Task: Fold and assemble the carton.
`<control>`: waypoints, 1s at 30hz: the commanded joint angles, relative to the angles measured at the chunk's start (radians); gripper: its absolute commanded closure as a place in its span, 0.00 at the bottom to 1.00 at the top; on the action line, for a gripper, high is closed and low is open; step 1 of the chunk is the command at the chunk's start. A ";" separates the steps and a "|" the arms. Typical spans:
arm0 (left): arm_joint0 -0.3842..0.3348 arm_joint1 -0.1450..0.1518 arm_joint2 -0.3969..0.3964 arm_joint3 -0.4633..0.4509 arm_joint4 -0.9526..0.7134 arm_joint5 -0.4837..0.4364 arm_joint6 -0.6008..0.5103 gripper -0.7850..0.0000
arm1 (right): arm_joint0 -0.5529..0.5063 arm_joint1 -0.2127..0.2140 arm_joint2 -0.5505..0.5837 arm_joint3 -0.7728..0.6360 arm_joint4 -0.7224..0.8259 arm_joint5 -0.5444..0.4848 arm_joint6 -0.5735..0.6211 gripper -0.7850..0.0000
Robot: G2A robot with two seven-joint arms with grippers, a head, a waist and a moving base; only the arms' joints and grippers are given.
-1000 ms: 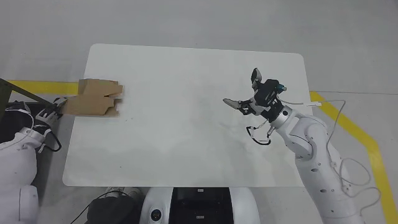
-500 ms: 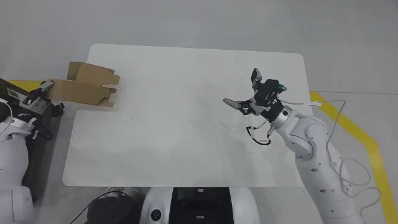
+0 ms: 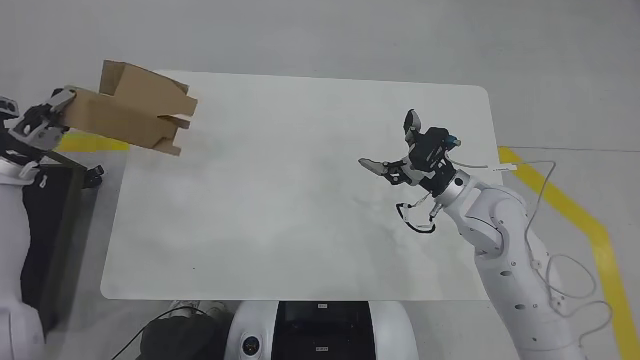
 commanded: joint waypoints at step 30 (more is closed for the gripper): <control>-0.210 -0.156 0.483 -0.194 0.033 0.075 -0.075 1.00 | 0.000 0.000 0.000 0.000 0.000 0.000 0.000 0.00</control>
